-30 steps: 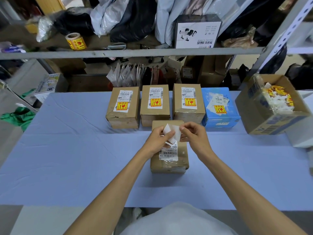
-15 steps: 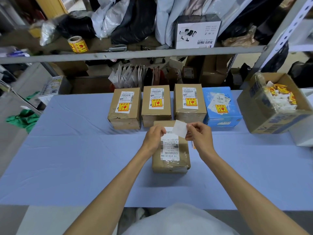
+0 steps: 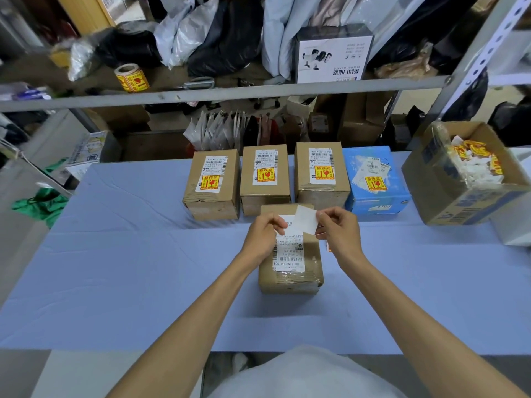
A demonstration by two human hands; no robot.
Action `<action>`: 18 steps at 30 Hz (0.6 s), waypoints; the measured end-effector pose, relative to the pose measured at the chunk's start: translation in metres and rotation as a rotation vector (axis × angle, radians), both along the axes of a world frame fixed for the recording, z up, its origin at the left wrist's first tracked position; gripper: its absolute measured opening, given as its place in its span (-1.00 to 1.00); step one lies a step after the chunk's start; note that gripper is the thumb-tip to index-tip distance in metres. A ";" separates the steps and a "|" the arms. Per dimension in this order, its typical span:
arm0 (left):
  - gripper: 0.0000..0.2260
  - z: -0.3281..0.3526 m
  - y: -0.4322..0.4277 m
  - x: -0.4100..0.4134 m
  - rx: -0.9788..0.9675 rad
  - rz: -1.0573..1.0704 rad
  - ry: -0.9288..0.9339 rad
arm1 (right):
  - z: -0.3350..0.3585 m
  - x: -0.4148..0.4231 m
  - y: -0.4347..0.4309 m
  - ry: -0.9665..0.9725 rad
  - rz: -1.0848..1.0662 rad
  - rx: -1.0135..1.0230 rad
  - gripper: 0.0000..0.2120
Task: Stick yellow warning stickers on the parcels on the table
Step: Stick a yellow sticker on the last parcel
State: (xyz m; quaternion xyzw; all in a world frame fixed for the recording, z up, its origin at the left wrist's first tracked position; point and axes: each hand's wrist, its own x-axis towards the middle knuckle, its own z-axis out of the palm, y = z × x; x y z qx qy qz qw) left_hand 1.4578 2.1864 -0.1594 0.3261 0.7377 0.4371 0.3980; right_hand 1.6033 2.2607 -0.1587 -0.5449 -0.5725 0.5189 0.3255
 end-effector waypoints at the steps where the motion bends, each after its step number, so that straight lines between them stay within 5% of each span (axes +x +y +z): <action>1: -0.69 0.001 0.000 0.002 0.022 0.025 0.016 | 0.001 0.000 0.000 -0.004 -0.001 0.007 -0.88; 18: -0.86 0.017 0.008 0.036 0.150 -0.101 0.016 | 0.007 -0.005 -0.009 0.031 0.036 0.117 -0.90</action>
